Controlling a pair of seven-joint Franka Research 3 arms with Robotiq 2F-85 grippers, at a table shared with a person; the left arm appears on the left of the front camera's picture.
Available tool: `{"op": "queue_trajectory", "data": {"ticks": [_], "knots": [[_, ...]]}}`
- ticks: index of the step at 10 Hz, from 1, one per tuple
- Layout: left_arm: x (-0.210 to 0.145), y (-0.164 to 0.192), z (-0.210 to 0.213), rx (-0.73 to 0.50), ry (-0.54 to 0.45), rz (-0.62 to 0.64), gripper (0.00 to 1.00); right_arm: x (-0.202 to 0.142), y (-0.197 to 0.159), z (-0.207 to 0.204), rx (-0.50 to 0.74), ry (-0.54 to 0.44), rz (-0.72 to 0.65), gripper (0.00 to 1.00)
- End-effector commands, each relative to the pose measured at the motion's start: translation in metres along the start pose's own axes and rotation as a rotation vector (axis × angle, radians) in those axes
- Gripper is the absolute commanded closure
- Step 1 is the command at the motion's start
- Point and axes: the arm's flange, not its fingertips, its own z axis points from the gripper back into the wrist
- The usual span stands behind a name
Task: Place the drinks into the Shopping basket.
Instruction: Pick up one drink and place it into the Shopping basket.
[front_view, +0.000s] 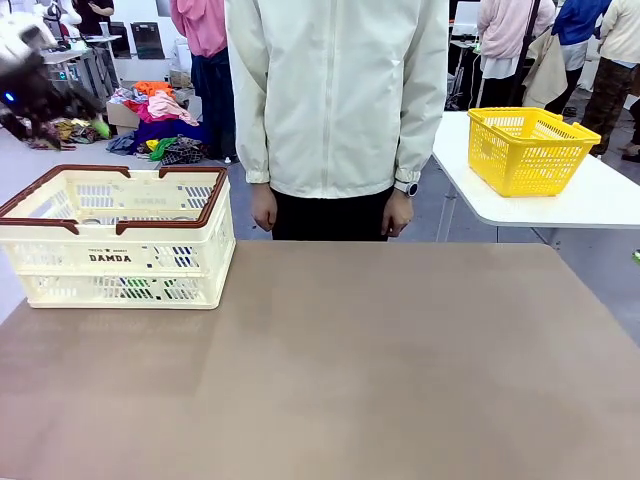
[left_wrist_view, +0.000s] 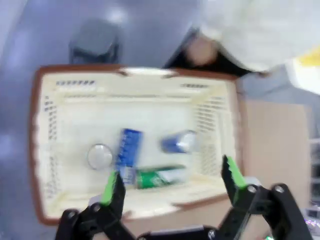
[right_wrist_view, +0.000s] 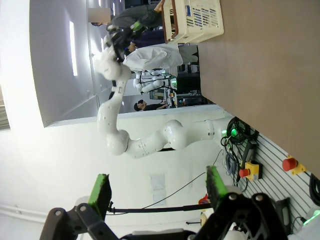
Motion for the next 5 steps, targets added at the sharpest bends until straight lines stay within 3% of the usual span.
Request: {"op": "queue_trajectory", "data": {"ticks": [1,3,5], "knots": [[-0.059,0.049,0.053,-0.363,0.083,-0.009,0.0,-0.001,0.006,0.0,0.008,-0.002,-0.014,0.0],[-0.126,0.088,0.075,-0.578,0.174,0.069,0.0,-0.001,0.006,0.0,0.008,-0.002,-0.014,0.0],[-0.173,0.13,0.062,-0.883,0.35,0.145,0.0,-0.001,0.006,0.0,0.008,-0.002,-0.014,0.0]]}}
